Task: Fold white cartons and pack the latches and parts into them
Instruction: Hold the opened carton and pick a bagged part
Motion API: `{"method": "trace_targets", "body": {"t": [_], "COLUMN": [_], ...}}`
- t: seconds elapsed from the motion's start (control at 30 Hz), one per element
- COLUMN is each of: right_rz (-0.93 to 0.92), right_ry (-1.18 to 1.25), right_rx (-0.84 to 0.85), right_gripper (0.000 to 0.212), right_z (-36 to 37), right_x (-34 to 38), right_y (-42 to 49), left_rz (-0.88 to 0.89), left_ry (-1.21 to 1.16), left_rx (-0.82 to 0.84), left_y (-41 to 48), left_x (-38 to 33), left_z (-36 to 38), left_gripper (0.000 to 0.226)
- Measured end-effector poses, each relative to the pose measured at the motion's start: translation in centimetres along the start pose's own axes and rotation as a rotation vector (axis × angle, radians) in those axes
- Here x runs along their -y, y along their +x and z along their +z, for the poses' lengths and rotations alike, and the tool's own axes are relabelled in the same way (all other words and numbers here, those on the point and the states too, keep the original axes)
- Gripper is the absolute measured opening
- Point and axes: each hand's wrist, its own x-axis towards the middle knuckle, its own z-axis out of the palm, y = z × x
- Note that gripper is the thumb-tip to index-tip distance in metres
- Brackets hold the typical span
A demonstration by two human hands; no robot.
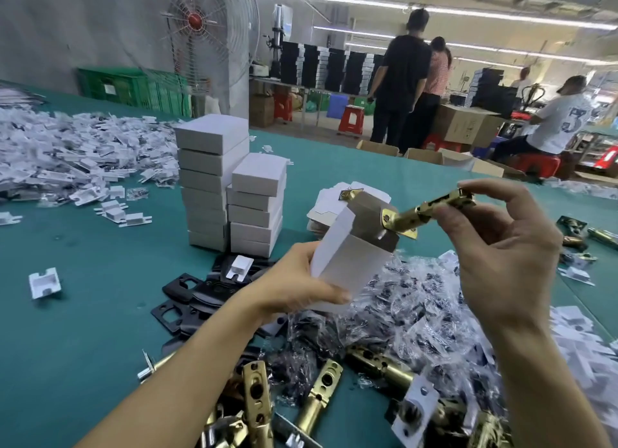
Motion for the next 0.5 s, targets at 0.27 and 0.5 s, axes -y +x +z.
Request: {"method": "trace_targets", "body": {"t": [0.27, 0.5], "right_rz": [-0.043, 0.073], "right_ry": [-0.079, 0.038], "right_rx": [0.184, 0.234], "right_gripper": [0.027, 0.025], "right_z": [0.69, 0.88], "right_x": [0.22, 0.73], "right_y": [-0.35, -0.24], "left_rz": [0.100, 0.149], "left_ry": [0.055, 0.024], "left_rx": [0.104, 0.091], "left_y": [-0.21, -0.29], "left_x": [0.12, -0.17], "left_z": [0.80, 0.82], "left_gripper": [0.046, 0.032]}}
